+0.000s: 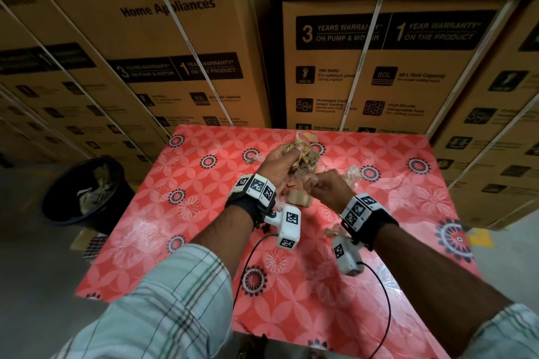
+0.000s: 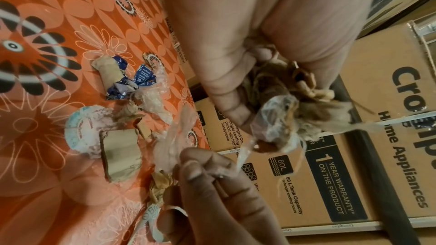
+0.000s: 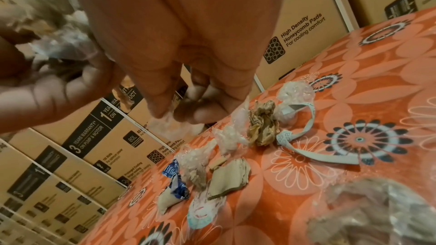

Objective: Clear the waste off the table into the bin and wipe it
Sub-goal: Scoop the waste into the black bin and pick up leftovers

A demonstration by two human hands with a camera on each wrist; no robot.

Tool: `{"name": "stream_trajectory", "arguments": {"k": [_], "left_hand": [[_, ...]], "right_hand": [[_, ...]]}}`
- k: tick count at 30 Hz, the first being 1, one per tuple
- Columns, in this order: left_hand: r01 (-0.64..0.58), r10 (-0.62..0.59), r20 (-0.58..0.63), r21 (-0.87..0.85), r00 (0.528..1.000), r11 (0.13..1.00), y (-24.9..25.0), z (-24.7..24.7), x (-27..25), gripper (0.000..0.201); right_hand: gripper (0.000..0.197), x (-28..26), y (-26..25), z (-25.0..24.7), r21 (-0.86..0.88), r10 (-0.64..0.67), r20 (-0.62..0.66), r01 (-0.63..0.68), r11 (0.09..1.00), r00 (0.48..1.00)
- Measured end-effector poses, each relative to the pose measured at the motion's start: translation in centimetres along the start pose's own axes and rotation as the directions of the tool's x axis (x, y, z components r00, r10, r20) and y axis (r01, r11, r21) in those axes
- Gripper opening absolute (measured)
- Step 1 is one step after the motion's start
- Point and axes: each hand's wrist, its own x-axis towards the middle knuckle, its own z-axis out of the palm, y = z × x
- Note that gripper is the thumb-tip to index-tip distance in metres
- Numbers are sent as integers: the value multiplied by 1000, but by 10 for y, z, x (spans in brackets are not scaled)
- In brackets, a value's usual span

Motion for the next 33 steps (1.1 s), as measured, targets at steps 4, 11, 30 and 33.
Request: {"name": "stream_trajectory", "arguments": {"k": [4,11,30,33], "left_hand": [[-99,106,-84,84,991,992,-3,-4,2,39],[-197,232,-107,266,967,944,-14,4,5,33],[-185,171,74,500,982,846,-6,-11,-9,44],[-159,156,45,470,987,868,-3,-14,-4,42]], "right_hand": [[17,-10,-15,-8,288,55,-84,-29,957,995],[7,-14,-44,-22,588,89,2,-73,806,996],[41,-22,-60,-39,596,7,319,-206,776,948],[41,-21,-68,-40,575,19,229,-151,804,973]]}}
